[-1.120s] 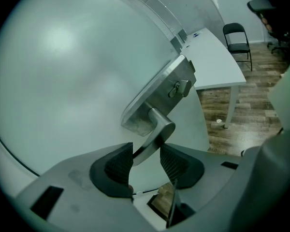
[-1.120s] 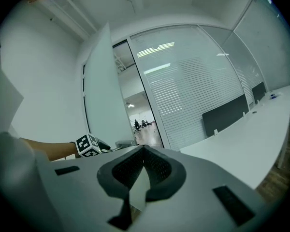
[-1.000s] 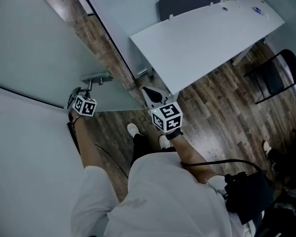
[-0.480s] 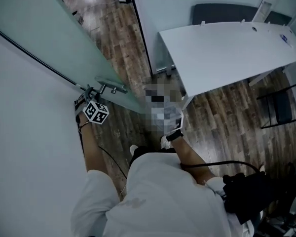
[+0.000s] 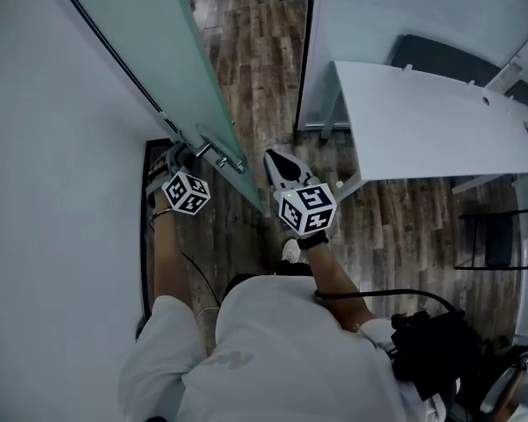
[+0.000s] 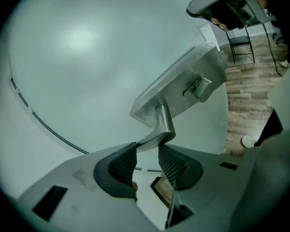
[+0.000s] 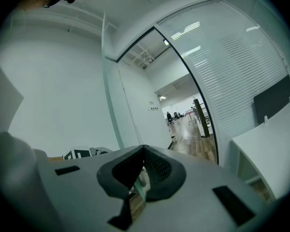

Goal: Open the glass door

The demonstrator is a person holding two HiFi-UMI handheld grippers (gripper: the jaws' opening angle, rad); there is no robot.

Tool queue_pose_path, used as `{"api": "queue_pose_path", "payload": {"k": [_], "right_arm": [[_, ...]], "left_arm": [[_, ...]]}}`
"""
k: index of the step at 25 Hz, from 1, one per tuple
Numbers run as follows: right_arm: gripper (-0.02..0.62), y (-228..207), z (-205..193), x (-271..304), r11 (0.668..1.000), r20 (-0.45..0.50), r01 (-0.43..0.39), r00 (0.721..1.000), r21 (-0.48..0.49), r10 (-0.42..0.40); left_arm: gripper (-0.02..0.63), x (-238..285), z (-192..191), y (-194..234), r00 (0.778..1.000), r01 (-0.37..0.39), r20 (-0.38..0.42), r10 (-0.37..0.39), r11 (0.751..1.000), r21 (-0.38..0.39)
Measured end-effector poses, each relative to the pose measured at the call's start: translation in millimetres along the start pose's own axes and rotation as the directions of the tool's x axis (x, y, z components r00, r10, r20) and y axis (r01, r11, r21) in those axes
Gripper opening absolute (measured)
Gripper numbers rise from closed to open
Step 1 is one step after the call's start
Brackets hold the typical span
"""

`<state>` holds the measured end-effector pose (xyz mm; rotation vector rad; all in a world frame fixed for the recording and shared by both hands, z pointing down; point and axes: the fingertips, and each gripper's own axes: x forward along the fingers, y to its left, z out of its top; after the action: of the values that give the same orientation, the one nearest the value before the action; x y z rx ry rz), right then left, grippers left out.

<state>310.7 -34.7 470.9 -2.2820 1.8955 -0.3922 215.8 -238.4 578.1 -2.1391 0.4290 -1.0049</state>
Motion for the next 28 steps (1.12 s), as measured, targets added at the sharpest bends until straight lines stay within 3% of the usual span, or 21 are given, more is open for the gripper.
{"api": "queue_pose_path", "payload": {"k": [2, 4, 6, 10, 15, 18, 20, 23, 28], "right_arm": [[0.0, 23.9, -6.4, 1.5, 1.0, -0.002, -0.009, 1.0, 0.001, 0.009], [0.0, 45.8, -15.7, 0.0, 1.0, -0.008, -0.005, 1.0, 0.001, 0.005], [0.0, 66.6, -25.7, -3.3, 1.0, -0.021, 0.007, 1.0, -0.008, -0.007], [0.0, 92.9, -29.5, -8.5, 0.998, -0.029, 0.01, 1.0, -0.055, -0.012], [0.002, 113.9, -38.0, -0.8, 0.985, -0.058, -0.068, 0.997, -0.158, 0.059], [0.002, 120.8, -32.1, 14.5, 0.969, -0.079, -0.144, 0.988, -0.199, 0.13], [0.002, 124.8, -28.8, 31.8, 0.951, -0.106, -0.205, 0.977, -0.233, 0.185], [0.008, 136.4, -27.1, 62.4, 0.91, -0.16, -0.294, 0.953, -0.292, 0.256], [0.054, 171.4, -49.4, 105.5, 0.804, -0.281, -0.445, 0.891, -0.394, 0.356]], "left_arm": [[0.137, -8.7, -12.2, 3.8, 1.0, -0.013, 0.014, 0.013, 0.999, -0.043], [0.129, -15.2, -27.8, 2.2, 0.999, -0.003, 0.037, 0.008, 0.989, -0.149], [0.002, -21.7, -47.9, -11.3, 0.997, 0.056, 0.07, -0.038, 0.956, -0.286], [0.002, -40.4, -75.3, -45.9, 0.991, 0.107, 0.118, -0.061, 0.895, -0.434], [0.002, -80.3, -100.4, -67.9, 0.977, 0.159, 0.214, -0.024, 0.75, -0.643], [0.002, -107.4, -105.5, -57.7, 0.968, 0.164, 0.249, 0.032, 0.671, -0.723], [0.002, -121.5, -108.8, -44.9, 0.963, 0.147, 0.252, 0.092, 0.605, -0.782], [0.002, -141.7, -119.3, -31.1, 0.959, 0.107, 0.225, 0.172, 0.516, -0.85], [0.002, -169.2, -142.4, -21.6, 0.948, 0.02, 0.15, 0.281, 0.418, -0.908]]}}
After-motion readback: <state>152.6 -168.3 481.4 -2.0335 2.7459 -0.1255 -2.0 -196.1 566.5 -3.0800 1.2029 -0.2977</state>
